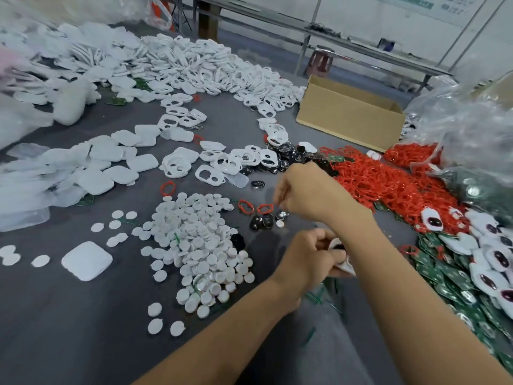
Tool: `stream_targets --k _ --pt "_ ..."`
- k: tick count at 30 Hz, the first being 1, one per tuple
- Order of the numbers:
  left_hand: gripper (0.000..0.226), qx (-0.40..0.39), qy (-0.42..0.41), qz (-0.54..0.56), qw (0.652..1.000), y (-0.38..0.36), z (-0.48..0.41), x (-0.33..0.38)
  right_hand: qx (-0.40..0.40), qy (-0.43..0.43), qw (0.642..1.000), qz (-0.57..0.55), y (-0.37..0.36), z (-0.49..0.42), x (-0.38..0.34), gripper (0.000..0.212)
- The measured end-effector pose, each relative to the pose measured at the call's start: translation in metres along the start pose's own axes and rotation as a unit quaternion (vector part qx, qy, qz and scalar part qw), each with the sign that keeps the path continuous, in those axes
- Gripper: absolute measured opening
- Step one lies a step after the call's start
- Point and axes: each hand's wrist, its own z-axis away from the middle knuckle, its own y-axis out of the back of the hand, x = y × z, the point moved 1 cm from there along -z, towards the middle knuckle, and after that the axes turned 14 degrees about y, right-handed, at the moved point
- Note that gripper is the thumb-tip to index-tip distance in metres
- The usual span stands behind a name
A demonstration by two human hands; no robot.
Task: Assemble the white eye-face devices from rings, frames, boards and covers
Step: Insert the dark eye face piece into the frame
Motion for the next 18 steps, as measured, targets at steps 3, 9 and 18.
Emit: stream_targets --k 3,9,18 --pt "0.032 -0.008 0.002 -0.01 1.0 -0.001 0.002 -0.003 -0.054 -0.013 0.998 0.014 -0.008 -0.003 0.002 0.026" --pt "0.026 -0.013 0.002 -0.019 1.0 -0.001 0.002 -0.001 -0.072 -0.012 0.997 0.02 -0.019 0.003 0.005 0.018" --pt "0.023 0.06 -0.023 0.032 0.997 0.01 -0.001 0.005 0.056 0.005 0.987 -0.151 0.002 0.031 0.018 0.019"
